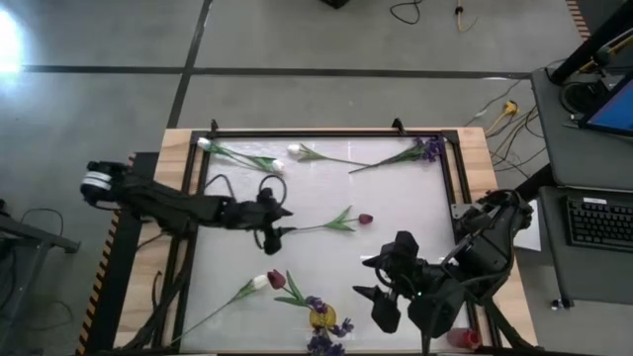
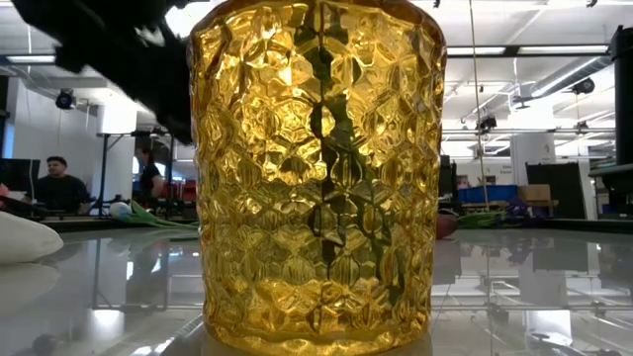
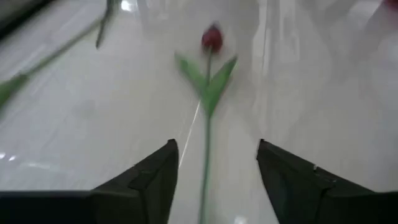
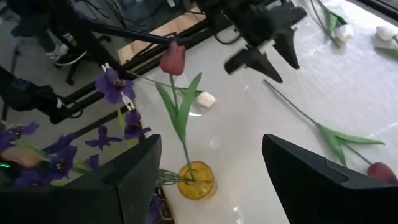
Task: Sort flowers into vase by color
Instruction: Put the red flower into the yellow vase
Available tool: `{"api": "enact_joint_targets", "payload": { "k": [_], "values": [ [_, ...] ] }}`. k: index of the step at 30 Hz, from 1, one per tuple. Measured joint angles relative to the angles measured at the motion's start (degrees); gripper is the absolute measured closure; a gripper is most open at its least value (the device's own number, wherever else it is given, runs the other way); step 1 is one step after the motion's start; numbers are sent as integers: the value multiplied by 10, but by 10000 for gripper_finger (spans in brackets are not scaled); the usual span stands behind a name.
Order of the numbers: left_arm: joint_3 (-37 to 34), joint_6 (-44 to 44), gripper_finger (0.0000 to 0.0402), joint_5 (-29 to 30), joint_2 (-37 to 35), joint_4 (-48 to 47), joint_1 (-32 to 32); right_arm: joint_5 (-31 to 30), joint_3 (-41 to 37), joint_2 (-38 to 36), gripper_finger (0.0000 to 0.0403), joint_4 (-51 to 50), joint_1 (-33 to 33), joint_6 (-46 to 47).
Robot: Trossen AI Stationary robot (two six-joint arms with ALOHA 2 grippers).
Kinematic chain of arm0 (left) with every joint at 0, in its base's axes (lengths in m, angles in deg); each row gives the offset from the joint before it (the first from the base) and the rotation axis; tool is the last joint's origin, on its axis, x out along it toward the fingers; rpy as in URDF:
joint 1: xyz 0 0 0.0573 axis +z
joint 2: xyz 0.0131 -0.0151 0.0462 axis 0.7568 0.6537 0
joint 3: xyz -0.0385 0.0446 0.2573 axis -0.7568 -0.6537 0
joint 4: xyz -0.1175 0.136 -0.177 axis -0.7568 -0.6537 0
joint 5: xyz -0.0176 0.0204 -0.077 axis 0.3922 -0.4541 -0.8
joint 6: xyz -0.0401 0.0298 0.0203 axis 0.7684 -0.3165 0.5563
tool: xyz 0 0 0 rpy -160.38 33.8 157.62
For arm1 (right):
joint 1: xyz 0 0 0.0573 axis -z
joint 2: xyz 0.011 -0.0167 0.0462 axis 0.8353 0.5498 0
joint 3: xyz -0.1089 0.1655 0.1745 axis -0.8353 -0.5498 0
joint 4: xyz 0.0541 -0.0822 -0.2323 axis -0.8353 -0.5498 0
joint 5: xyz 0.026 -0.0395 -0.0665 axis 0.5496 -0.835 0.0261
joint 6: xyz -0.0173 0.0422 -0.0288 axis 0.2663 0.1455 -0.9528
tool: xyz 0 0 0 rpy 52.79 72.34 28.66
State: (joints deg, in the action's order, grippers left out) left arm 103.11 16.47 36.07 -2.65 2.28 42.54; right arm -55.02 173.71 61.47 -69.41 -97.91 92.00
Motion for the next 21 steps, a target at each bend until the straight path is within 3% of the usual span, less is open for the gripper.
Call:
{"api": "enact_joint_targets", "payload": {
  "k": [4,8,14,21],
  "values": [
    [4,-43,168,-36,86,21,36,-1,0,-1,138,-4,-1,4],
    [22,-102,170,-76,174,86,39,-21,0,-2,145,-28,9,-13],
    [52,-97,199,-75,270,139,61,-27,0,-21,154,-102,28,-51],
    [88,-78,259,-97,319,137,78,-44,0,-75,156,-127,57,-119]
  ]
}}
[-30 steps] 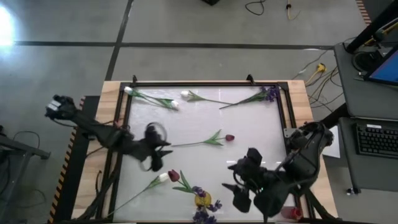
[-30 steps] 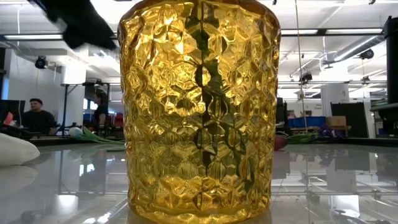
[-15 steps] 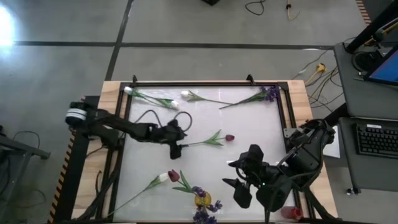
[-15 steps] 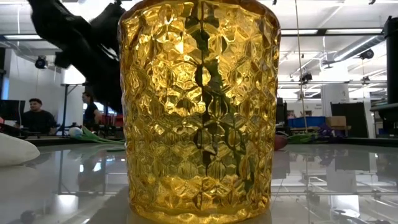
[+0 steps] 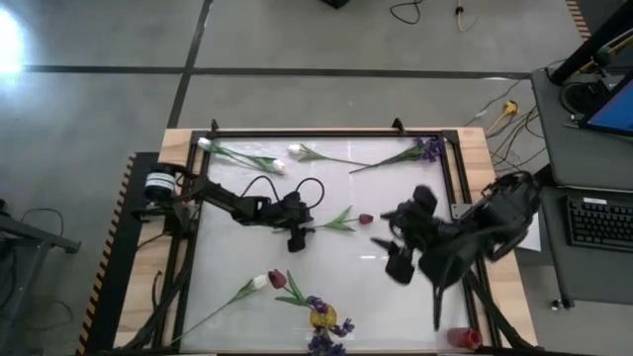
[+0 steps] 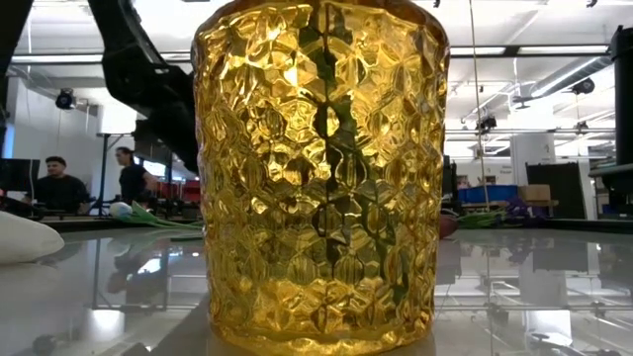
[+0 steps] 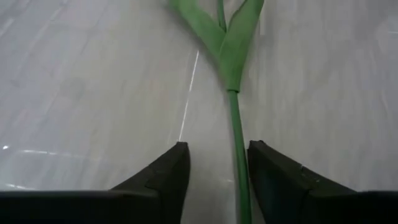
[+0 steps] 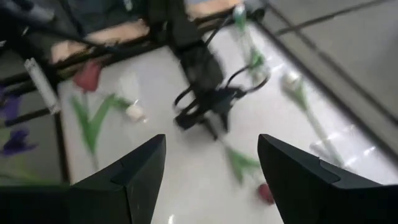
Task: Sort flowers into vase by color
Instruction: Put the red flower into the yellow vase
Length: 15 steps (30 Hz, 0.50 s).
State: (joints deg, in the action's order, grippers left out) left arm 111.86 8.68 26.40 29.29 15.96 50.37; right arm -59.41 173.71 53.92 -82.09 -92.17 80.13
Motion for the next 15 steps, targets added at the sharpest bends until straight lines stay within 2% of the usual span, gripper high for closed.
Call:
{"api": "enact_joint_targets", "payload": {
  "k": [3,10,15],
  "values": [
    [7,0,295,-5,1,-6,0,-18,0,-24,156,-3,8,-25],
    [18,-13,388,-8,2,-22,1,-18,-1,-69,159,-2,8,-45],
    [40,-1,396,-8,2,-63,1,-19,-3,-92,165,-2,8,-63]
  ]
}}
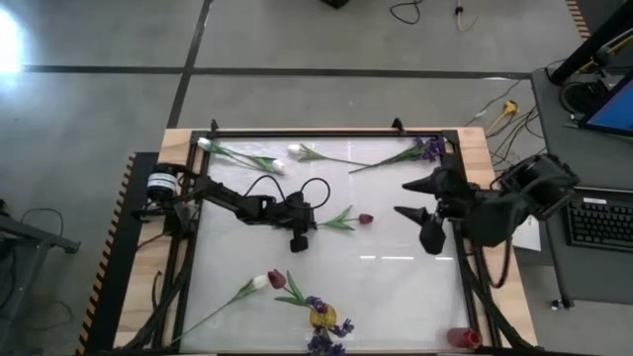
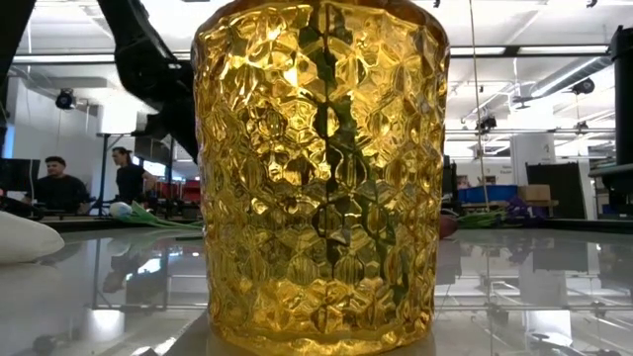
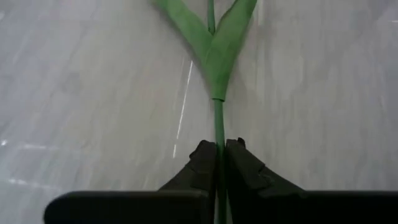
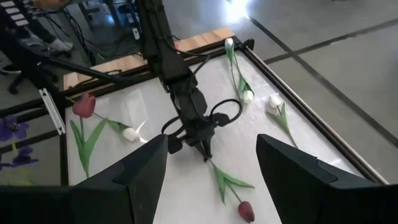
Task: Sort flowers into vase by color
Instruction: Put the red flower into the yellow vase
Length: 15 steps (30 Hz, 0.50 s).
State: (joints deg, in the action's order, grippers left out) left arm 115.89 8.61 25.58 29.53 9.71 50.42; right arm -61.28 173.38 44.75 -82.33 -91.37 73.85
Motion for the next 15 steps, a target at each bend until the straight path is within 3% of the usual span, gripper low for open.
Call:
{"api": "enact_joint_targets", "payload": {
  "k": [7,15],
  "values": [
    [70,24,401,1,-52,-127,11,1,-27,-12,170,1,0,-11],
    [79,20,401,26,-252,-149,39,6,-103,-25,170,0,0,62]
  ]
}}
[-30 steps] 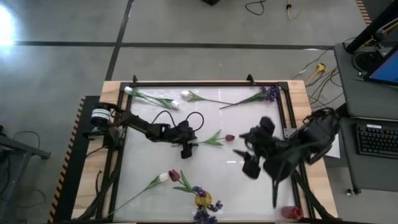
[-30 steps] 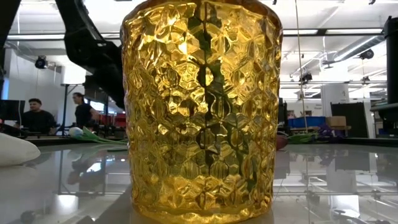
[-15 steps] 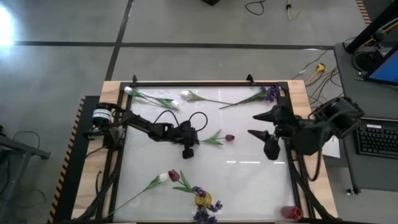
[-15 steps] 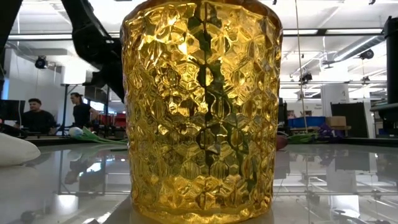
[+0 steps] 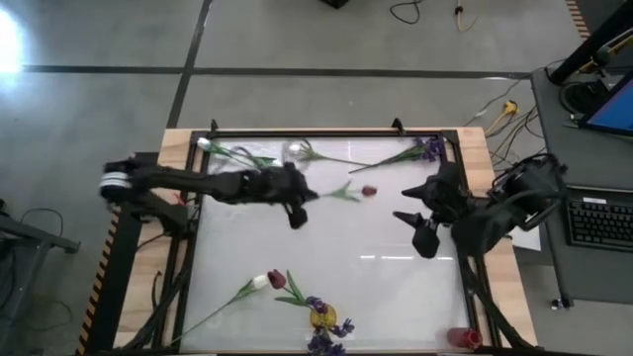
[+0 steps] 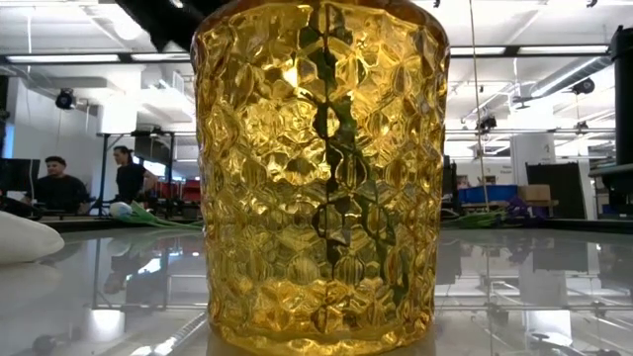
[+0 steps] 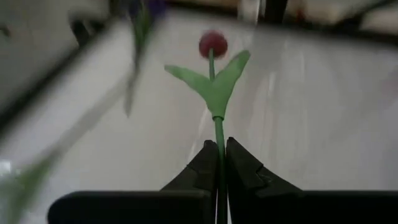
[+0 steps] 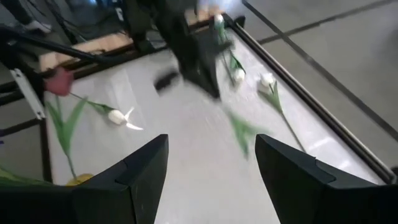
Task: Sort flowers into vase by color
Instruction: Put the red flower into the yellow vase
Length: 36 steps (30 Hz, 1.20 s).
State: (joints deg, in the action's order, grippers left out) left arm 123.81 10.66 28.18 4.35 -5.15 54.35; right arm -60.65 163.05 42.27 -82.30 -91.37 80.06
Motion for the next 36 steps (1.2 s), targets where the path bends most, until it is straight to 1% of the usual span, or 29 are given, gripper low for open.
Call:
{"api": "enact_joint_targets", "payload": {
  "k": [3,6,8,9,12,13,16,19,21,23,26,29,31,34,36],
  "values": [
    [1,-6,402,0,-72,7,3,0,-40,-1,170,0,0,37],
    [1,-6,402,-3,-125,12,3,-1,-79,1,170,7,0,85],
    [1,-3,402,-13,-156,32,3,-8,-105,4,170,28,1,106],
    [1,0,402,-18,-167,45,3,-21,-117,7,170,47,2,110],
    [1,15,402,-48,-187,92,1,-100,-153,16,170,142,2,109],
    [1,19,402,-62,-191,111,0,-117,-162,18,170,178,2,96],
    [1,32,401,-88,-199,177,-7,-133,-191,20,170,289,5,44],
    [1,41,401,-109,-196,236,-20,-167,-218,23,170,412,17,-8],
    [1,43,401,-126,-190,267,-30,-190,-230,25,170,501,29,-56],
    [1,43,401,-134,-185,298,-41,-200,-234,28,170,593,46,-121],
    [1,43,401,-137,-178,328,-53,-181,-234,37,170,738,64,-263],
    [1,46,401,-136,-175,357,-61,-154,-226,50,170,852,77,-385],
    [1,50,401,-136,-176,377,-63,-151,-216,58,170,892,83,-436],
    [1,60,401,-136,-176,397,-64,-150,-195,67,170,903,91,-478],
    [1,60,401,-137,-174,401,-64,-129,-183,75,170,904,99,-491]
  ]
}}
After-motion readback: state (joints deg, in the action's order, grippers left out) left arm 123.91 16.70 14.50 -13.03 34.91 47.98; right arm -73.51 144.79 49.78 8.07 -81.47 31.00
